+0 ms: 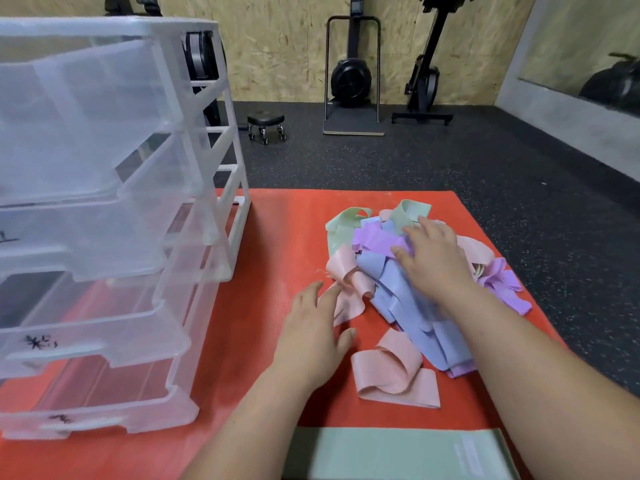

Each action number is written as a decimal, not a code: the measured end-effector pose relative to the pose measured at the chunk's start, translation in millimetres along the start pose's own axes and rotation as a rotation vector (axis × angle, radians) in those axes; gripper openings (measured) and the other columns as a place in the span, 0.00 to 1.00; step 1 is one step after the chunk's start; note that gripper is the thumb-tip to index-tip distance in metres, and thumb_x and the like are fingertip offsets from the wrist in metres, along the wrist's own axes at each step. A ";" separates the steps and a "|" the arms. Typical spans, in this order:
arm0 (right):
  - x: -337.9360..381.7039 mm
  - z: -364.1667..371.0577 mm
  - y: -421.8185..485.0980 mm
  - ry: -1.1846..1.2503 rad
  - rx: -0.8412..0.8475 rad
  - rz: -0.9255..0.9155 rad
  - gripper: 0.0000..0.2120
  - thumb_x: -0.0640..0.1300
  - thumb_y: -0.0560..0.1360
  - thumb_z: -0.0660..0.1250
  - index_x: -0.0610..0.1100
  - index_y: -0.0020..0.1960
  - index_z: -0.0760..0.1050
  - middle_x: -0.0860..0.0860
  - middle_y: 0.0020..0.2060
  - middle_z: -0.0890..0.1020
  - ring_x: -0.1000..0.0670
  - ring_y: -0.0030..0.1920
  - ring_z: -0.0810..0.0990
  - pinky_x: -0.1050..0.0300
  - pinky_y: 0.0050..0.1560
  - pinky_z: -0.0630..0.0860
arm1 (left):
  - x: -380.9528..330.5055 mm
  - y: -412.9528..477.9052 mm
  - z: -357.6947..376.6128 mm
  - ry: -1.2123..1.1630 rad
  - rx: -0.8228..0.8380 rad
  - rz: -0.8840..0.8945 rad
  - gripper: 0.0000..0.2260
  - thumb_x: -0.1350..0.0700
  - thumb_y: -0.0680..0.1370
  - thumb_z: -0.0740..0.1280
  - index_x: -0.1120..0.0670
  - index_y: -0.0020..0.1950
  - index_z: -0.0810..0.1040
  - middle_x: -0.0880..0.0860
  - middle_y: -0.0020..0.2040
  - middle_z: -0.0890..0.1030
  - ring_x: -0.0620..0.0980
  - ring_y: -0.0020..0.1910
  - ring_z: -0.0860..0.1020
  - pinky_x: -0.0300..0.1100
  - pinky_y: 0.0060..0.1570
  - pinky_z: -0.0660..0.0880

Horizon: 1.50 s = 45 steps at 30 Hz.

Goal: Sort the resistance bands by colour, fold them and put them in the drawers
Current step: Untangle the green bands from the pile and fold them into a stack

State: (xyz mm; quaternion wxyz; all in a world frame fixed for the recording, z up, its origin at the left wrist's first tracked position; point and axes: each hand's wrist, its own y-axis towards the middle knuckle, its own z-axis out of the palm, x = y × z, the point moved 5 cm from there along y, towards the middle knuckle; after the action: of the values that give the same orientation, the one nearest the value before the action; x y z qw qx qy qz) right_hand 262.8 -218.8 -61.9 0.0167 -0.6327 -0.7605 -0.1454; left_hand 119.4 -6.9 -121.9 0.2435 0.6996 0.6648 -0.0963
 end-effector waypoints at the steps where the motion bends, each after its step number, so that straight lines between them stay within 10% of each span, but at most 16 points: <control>1: -0.9 0.5 12.8 -0.033 0.040 0.005 0.27 0.62 0.83 0.57 0.51 0.77 0.68 0.49 0.81 0.61 0.40 0.79 0.56 0.37 0.74 0.64 | -0.7 0.8 0.9 -0.004 0.000 0.006 0.33 0.41 0.79 0.68 0.47 0.82 0.63 0.53 0.82 0.61 0.55 0.79 0.59 0.49 0.78 0.62; 6: -4.9 6.7 40.6 -0.156 0.174 -0.022 0.25 0.62 0.84 0.55 0.48 0.71 0.75 0.49 0.75 0.71 0.40 0.77 0.61 0.40 0.75 0.65 | -2.4 -0.3 1.4 -0.011 0.007 0.030 0.32 0.41 0.80 0.68 0.45 0.82 0.63 0.51 0.82 0.60 0.54 0.80 0.58 0.49 0.79 0.61; 16: 5.2 -122.3 -33.4 0.345 -0.410 -0.117 0.06 0.47 0.74 0.76 0.51 0.51 0.86 0.57 0.50 0.86 0.52 0.54 0.80 0.55 0.57 0.73 | -12.4 -18.0 -21.5 -0.098 -0.083 0.032 0.27 0.42 0.77 0.64 0.44 0.76 0.72 0.50 0.74 0.69 0.53 0.74 0.66 0.52 0.73 0.68; 21: -4.5 -96.5 -102.0 0.570 -0.145 -0.018 0.14 0.36 0.69 0.78 0.52 0.49 0.84 0.59 0.40 0.85 0.63 0.40 0.82 0.72 0.43 0.74 | -26.8 -43.2 -25.8 -0.122 -0.071 0.004 0.22 0.45 0.79 0.69 0.48 0.72 0.76 0.50 0.69 0.74 0.53 0.69 0.70 0.51 0.71 0.70; 26: -26.5 -24.5 -166.5 0.256 0.114 -0.004 0.29 0.40 0.66 0.76 0.59 0.64 0.77 0.59 0.41 0.81 0.52 0.43 0.83 0.53 0.43 0.78 | -48.7 -66.6 -17.4 -0.098 0.034 0.019 0.21 0.45 0.80 0.68 0.47 0.73 0.75 0.50 0.69 0.74 0.54 0.69 0.70 0.49 0.71 0.69; 32: -23.4 -27.8 -184.3 0.266 0.011 -0.023 0.15 0.54 0.73 0.76 0.59 0.59 0.83 0.60 0.47 0.86 0.53 0.48 0.83 0.52 0.50 0.79 | -66.4 -70.8 -15.1 -0.121 0.050 0.064 0.21 0.48 0.80 0.69 0.47 0.73 0.75 0.50 0.69 0.74 0.53 0.71 0.70 0.46 0.72 0.68; 45: -6.6 -41.2 -147.6 0.560 -0.149 0.041 0.33 0.36 0.69 0.70 0.58 0.70 0.74 0.58 0.59 0.84 0.50 0.59 0.81 0.53 0.56 0.76 | -72.1 -35.3 -6.0 -0.548 -0.003 -0.047 0.14 0.49 0.83 0.69 0.48 0.68 0.81 0.42 0.61 0.84 0.41 0.54 0.82 0.44 0.58 0.79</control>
State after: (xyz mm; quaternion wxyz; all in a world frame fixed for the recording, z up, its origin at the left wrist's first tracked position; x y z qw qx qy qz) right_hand 114.8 -258.2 -53.3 0.1824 -0.5824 -0.7006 -0.3698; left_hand 76.7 -67.8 -91.1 0.4130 0.6314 0.5905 -0.2863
